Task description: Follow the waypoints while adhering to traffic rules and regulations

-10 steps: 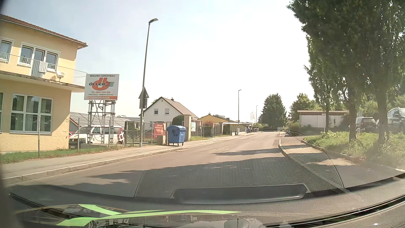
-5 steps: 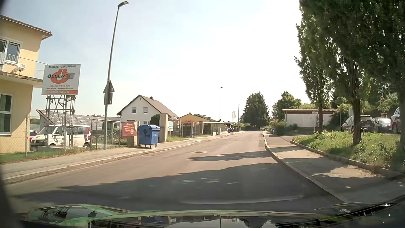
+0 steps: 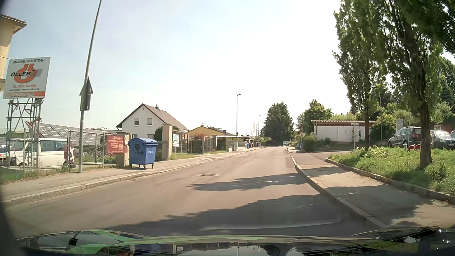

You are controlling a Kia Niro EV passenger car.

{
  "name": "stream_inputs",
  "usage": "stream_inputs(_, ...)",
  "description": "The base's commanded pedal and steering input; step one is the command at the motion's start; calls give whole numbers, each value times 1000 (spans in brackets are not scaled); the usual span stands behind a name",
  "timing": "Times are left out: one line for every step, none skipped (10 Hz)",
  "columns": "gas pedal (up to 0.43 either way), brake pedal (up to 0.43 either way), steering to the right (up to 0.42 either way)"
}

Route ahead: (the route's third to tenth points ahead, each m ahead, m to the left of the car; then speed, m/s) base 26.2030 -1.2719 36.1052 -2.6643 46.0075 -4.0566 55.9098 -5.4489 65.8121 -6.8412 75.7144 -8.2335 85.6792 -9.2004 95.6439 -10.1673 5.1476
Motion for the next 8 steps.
stream_inputs(138, 0, 34)
stream_inputs(157, 0, 32)
stream_inputs(169, 0, 31)
stream_inputs(169, 0, 32)
stream_inputs(177, 0, 33)
stream_inputs(177, 0, 37)
stream_inputs(177, 0, 43)
stream_inputs(177, 0, 44)
